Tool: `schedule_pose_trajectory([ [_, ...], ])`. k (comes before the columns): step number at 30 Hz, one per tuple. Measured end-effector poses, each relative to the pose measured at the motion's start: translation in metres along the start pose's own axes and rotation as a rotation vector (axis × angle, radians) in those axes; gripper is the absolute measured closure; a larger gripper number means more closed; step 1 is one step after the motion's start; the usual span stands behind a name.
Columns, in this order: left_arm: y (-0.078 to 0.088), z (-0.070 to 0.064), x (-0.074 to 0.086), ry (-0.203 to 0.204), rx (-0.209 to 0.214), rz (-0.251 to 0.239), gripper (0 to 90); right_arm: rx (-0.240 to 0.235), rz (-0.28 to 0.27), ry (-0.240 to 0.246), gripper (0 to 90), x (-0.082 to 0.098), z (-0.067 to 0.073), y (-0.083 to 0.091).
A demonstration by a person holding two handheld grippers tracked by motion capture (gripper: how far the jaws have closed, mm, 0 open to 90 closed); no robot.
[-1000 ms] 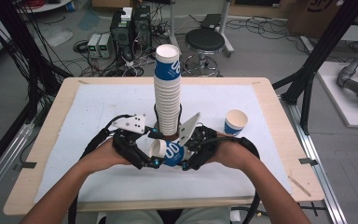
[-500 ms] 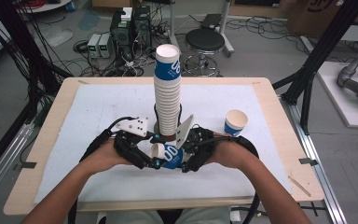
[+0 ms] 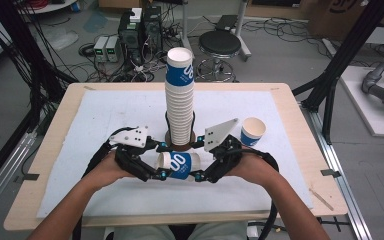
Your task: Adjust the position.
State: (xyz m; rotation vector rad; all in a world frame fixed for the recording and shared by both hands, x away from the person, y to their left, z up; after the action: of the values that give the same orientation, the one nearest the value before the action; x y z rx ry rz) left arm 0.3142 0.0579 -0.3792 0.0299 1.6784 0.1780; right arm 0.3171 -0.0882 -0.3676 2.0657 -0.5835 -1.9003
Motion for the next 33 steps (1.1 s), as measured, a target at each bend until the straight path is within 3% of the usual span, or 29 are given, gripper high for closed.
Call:
schedule_pose_trajectory([
  [5,0.008,0.002,0.0,-0.005,-0.022,-0.073,30.4,0.016,-0.14,-0.062,19.0,0.002,-0.001,0.006],
  [11,0.015,0.005,0.006,0.006,-0.045,-0.137,30.3,0.047,-0.214,-0.107,19.0,0.013,0.0,0.007],
  [23,0.022,0.003,0.014,0.017,-0.043,-0.258,30.3,0.063,-0.316,-0.182,19.0,0.027,0.004,0.005],
  [29,0.025,0.0,0.014,0.016,-0.028,-0.308,30.3,0.071,-0.352,-0.193,19.0,0.033,0.006,0.004],
  [33,0.024,-0.001,0.014,0.01,-0.015,-0.316,30.3,0.064,-0.388,-0.224,19.0,0.035,0.006,0.004],
])
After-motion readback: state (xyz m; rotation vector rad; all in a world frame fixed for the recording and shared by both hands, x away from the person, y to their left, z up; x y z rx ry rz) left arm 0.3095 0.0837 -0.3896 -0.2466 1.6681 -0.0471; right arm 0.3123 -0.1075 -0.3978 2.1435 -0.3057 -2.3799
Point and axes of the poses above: each handheld gripper's, and its own axes: y roughly backward along the jaws, x roughly out of its underside, z roughly to its left, the point moved 8 cm from there along -y, roughly forward along the jaws, and after that the axes turned 15 degrees about -z, right-handed, at the moved point
